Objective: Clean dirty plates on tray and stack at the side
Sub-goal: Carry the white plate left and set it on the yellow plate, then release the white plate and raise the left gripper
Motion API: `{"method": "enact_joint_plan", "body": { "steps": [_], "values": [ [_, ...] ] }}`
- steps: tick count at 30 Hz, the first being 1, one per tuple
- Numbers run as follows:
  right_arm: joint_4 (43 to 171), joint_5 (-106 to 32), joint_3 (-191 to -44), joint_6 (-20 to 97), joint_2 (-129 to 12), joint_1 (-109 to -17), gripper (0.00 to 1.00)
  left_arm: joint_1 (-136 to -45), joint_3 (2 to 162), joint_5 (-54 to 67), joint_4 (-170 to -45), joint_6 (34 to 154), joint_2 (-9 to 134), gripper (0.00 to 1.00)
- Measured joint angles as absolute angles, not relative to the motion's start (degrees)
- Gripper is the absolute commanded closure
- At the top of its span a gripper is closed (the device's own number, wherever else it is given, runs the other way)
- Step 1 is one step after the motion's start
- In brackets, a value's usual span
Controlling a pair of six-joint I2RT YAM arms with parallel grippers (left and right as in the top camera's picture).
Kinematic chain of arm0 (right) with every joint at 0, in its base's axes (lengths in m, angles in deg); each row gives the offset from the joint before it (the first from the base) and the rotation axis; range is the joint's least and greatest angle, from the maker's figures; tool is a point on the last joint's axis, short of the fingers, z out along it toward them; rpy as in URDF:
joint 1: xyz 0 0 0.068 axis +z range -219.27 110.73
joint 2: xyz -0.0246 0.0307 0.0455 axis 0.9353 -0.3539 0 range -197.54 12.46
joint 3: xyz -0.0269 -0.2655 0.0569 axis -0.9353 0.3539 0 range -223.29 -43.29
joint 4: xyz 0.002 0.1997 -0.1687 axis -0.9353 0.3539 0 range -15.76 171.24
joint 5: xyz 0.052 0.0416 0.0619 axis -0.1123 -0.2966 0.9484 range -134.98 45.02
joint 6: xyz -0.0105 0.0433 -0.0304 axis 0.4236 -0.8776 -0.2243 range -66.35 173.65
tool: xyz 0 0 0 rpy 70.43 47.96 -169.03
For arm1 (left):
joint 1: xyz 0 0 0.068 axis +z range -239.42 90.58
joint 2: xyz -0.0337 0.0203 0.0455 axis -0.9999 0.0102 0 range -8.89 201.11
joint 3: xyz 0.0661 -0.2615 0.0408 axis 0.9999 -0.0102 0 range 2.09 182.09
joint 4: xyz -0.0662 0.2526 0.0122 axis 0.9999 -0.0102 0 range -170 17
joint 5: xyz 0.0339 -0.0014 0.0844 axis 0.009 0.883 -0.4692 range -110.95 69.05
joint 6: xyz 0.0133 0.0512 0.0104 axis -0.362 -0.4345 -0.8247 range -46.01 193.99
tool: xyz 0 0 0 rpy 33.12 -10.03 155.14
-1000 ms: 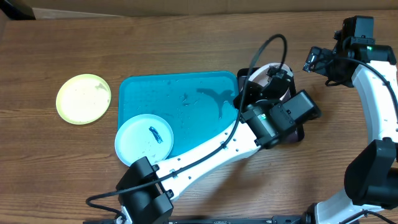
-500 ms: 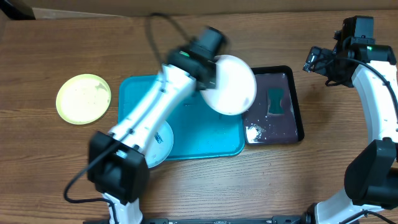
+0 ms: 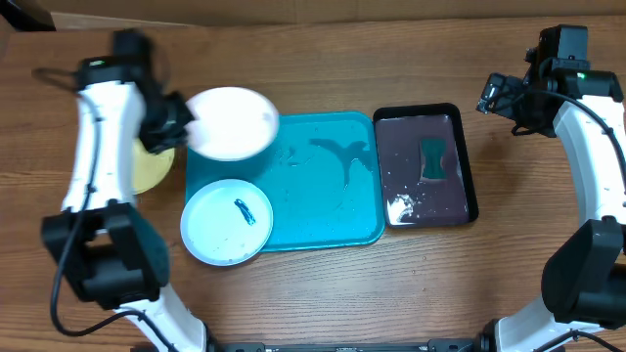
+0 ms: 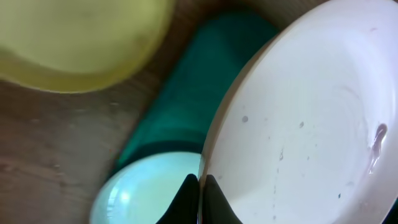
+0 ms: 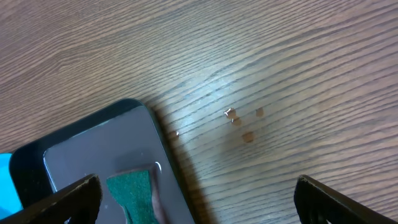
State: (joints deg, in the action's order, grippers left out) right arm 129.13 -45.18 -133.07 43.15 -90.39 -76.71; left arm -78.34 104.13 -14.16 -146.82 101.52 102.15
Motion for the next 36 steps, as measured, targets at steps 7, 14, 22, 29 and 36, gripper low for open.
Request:
{"method": "enact_joint_plan", "body": {
  "steps": [7, 14, 22, 29, 36],
  "values": [
    [129.1, -45.2, -133.1, 43.1, -90.4, -76.7, 0.0, -64.3, 104.1, -17.4, -149.1, 101.5, 102.2, 0.96],
    [129.1, -45.2, -133.1, 43.1, -90.4, -76.7, 0.0, -56.6, 104.1, -22.4, -149.5, 102.1, 102.2, 0.96],
    [129.1, -45.2, -133.1, 43.1, -90.4, -76.7, 0.0, -55.6, 104.1, -26.9, -148.0, 104.1, 102.2, 0.96],
    [129.1, -45.2, -133.1, 43.1, -90.4, -76.7, 0.0, -55.6, 104.1, -27.5, -146.1, 104.6, 103.9, 0.96],
    [129.1, -45.2, -133.1, 43.1, -90.4, -76.7, 0.0, -55.7, 104.1, -27.4, -145.4, 105.2, 107.1, 0.96]
  ]
}}
